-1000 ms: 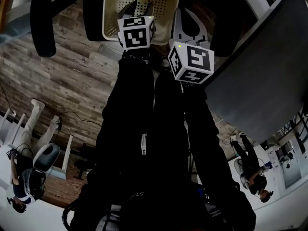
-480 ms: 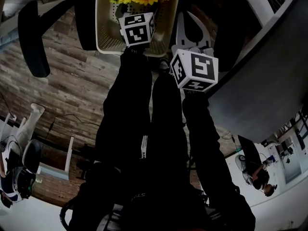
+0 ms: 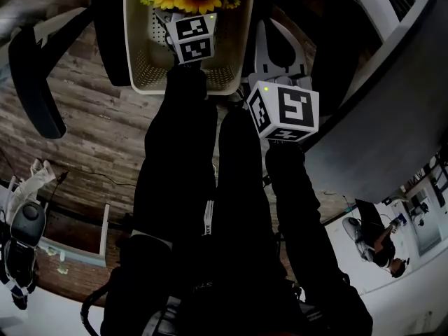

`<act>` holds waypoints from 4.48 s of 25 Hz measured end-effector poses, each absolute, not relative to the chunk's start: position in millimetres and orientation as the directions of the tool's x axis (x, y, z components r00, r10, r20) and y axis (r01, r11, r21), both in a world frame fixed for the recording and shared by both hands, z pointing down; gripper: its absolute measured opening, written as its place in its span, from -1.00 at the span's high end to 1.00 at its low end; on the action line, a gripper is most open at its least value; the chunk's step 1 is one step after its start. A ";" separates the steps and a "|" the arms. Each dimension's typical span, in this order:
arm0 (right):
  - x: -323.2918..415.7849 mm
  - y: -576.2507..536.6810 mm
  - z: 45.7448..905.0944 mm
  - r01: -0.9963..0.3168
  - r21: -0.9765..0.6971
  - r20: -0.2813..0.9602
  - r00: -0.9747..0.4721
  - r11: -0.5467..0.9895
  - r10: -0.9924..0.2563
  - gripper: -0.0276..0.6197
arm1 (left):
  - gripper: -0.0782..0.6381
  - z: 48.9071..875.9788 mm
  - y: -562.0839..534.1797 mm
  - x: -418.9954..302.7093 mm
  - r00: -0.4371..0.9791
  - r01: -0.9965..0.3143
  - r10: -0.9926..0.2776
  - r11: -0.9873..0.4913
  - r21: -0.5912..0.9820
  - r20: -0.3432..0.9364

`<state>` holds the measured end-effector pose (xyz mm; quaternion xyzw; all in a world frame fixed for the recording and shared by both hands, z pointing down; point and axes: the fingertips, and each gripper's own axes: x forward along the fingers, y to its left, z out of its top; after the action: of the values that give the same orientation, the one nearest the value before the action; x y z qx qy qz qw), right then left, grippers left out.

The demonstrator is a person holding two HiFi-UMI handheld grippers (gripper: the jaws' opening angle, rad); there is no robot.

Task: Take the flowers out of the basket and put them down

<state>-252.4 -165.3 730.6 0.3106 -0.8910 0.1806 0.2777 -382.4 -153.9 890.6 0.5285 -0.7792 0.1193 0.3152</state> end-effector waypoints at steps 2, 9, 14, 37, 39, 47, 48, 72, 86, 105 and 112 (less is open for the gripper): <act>-252.1 -166.0 730.7 -0.652 -0.146 0.604 -0.654 0.744 -0.456 0.88 | -0.73 891.9 -159.7 -385.2 -0.245 -0.914 -0.765 0.386 0.121 0.595; -254.0 -167.1 727.9 -0.639 -0.132 0.585 -0.667 0.758 -0.461 0.88 | -0.73 897.5 -184.5 -398.0 -0.211 -0.959 -0.808 0.280 0.042 0.551; -253.4 -169.9 723.2 -0.632 -0.116 0.568 -0.675 0.767 -0.471 0.88 | -0.73 897.4 -194.2 -398.2 -0.180 -0.974 -0.844 0.226 0.031 0.504; -262.3 -149.8 670.5 -0.624 -0.125 0.521 -0.703 0.771 -0.484 0.88 | -0.73 786.9 -170.8 -398.7 -0.247 -0.959 -0.889 0.280 0.032 0.386; -264.1 -146.4 650.4 -0.626 -0.135 0.504 -0.711 0.768 -0.491 0.88 | -0.73 759.7 -166.2 -402.0 -0.267 -0.953 -0.888 0.301 0.034 0.374; -257.4 -135.2 550.1 -0.637 -0.159 0.438 -0.730 0.754 -0.525 0.88 | -0.73 636.7 -145.7 -397.7 -0.319 -0.930 -0.885 0.361 0.066 0.339; -254.0 -134.8 536.0 -0.637 -0.164 0.424 -0.735 0.753 -0.529 0.88 | -0.73 620.0 -143.5 -395.3 -0.325 -0.929 -0.885 0.364 0.060 0.333; 71.6 -150.1 301.3 -0.798 -0.129 0.304 -0.597 0.589 -0.743 0.88 | -0.73 366.7 -152.8 -56.5 -0.153 -0.979 -0.942 0.185 0.081 0.298; 233.8 -163.7 345.4 -0.910 -0.137 0.365 -0.413 0.391 -0.834 0.88 | -0.73 427.3 -188.2 89.2 -0.024 -0.995 -0.936 0.057 0.084 0.352; 291.7 -186.4 450.5 -0.906 -0.170 0.445 -0.421 0.387 -0.791 0.88 | -0.73 564.6 -221.2 149.7 -0.019 -1.000 -0.883 0.020 -0.003 0.469; 283.9 -190.2 459.5 -0.898 -0.177 0.459 -0.437 0.403 -0.773 0.88 | -0.73 577.8 -226.1 147.2 -0.009 -1.000 -0.882 0.005 -0.010 0.471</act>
<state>283.9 -190.2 459.5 0.5075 -0.8233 0.2022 0.1539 147.2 -226.1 577.8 0.6834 -0.6884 0.1747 0.1690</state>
